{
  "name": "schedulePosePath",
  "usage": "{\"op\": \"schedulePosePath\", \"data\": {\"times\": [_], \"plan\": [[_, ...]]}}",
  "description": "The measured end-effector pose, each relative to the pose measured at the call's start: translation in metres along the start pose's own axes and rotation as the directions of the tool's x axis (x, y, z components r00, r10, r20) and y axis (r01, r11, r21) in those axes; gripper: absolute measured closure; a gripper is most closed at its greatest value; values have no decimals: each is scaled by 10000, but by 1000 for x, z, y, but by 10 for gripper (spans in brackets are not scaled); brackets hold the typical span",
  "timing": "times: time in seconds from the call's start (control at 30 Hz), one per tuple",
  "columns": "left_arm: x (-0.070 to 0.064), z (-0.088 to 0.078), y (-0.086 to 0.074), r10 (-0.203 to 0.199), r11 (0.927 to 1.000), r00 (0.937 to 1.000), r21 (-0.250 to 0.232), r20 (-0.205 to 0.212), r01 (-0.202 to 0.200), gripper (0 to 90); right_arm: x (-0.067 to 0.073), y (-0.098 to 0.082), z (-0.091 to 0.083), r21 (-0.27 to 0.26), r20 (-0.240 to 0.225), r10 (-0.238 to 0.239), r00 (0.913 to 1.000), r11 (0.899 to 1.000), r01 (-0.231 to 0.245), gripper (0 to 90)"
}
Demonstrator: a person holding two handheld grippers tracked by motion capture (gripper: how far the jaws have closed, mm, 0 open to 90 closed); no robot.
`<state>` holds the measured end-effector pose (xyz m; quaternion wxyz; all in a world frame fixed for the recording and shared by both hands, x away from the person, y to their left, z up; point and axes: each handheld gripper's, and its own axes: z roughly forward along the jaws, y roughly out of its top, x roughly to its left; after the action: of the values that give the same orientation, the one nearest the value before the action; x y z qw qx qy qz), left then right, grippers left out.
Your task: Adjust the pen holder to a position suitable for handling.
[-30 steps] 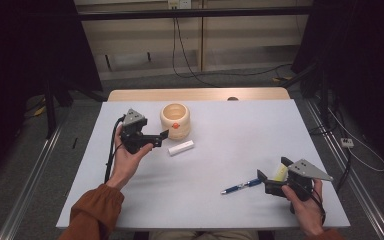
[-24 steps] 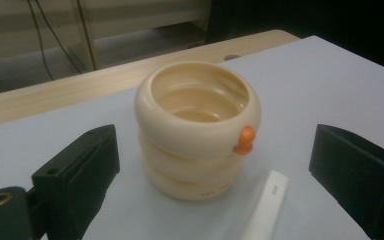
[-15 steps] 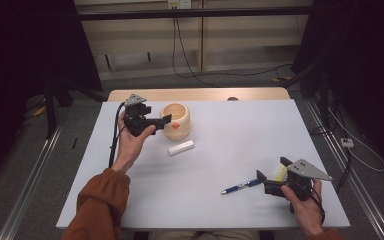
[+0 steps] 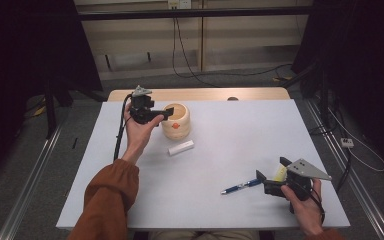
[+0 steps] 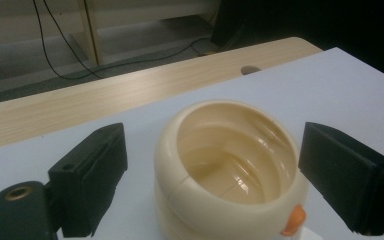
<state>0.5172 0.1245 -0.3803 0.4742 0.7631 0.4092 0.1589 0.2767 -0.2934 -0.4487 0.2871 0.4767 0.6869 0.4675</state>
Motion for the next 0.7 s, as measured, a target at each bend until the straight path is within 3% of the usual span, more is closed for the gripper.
{"op": "schedulePosePath", "data": {"times": [0.2,0.33,0.7], "plan": [[3,11,7,34,9999,10000,124,-79,-33,197,0,0,-1,-1,6,-9,10000,10000,9,36],[6,19,6,-271,9996,9996,88,14,271,216,0,0,-1,7,24,-37,10000,10000,37,36],[20,38,5,-332,9977,9987,585,-393,355,342,0,0,-1,40,-82,7,10000,10000,-7,36]]}}
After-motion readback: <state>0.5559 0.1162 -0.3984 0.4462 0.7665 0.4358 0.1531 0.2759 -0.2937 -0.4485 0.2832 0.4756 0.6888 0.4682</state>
